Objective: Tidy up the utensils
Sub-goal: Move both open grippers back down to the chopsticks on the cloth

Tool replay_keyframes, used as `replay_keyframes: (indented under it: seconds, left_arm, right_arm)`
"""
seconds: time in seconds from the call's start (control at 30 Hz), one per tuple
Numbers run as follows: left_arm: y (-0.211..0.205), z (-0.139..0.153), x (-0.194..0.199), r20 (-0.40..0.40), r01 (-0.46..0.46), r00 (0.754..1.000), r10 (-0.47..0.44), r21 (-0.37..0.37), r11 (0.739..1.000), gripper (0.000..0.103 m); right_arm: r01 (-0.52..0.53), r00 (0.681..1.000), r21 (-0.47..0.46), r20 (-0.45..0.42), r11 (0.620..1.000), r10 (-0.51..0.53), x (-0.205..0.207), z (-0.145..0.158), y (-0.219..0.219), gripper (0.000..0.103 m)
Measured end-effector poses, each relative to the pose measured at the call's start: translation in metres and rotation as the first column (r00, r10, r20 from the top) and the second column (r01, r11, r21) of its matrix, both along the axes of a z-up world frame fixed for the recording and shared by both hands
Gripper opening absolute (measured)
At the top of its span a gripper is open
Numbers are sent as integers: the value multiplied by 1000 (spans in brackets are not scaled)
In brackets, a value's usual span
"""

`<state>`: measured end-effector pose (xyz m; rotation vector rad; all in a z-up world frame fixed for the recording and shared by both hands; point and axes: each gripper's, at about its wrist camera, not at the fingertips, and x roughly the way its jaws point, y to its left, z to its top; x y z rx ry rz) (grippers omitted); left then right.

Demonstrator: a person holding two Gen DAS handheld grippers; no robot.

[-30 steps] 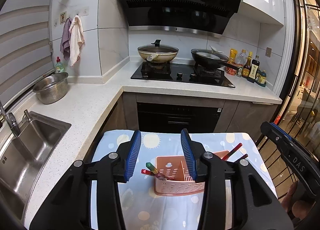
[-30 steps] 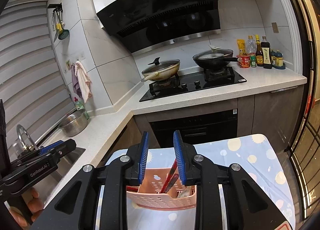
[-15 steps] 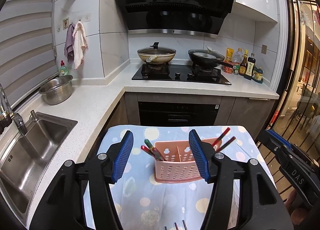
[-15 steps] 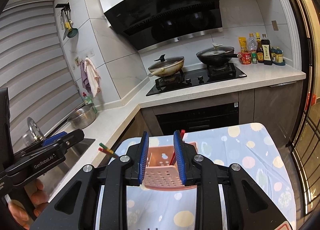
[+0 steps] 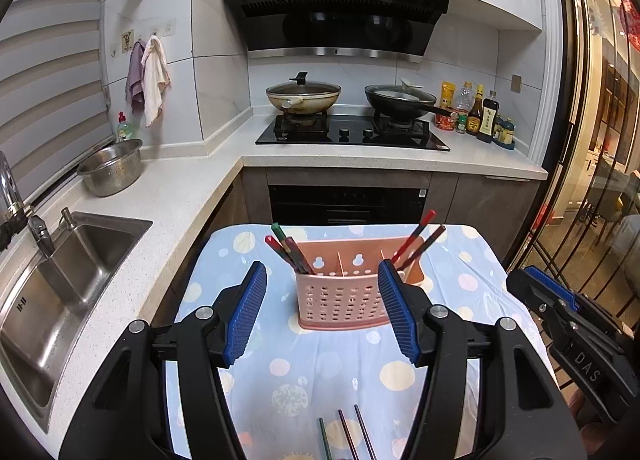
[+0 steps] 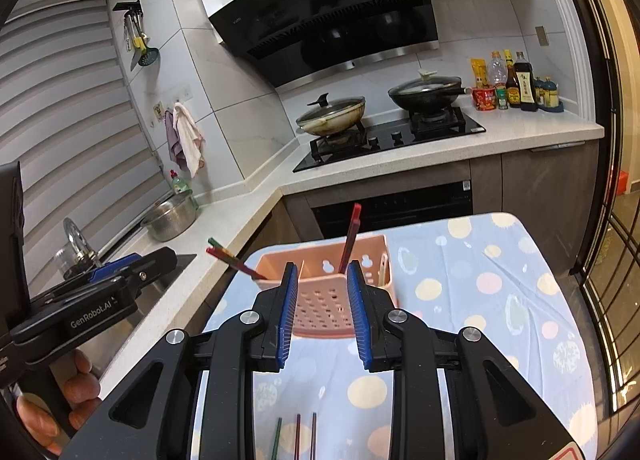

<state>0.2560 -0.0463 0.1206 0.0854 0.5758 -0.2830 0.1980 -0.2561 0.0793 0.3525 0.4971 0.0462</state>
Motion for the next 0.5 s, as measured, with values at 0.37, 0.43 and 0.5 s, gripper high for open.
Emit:
replay_keyframes:
  seconds: [0.37, 0.43, 0.5]
  left_arm:
    - [0, -43, -31, -81, 12, 997, -10, 27, 1000, 62]
    - [2, -54, -36, -106, 11, 994, -8, 35, 999, 62]
    - [5, -68, -42, -138, 12, 990, -7, 35, 999, 62]
  right_arm:
    - [-51, 991, 21, -126, 998, 53, -42, -48, 17, 26]
    - [-71, 984, 24, -165, 997, 74, -50, -61, 21, 26]
    - [-83, 976, 11, -201, 996, 84, -58, -73, 26, 26]
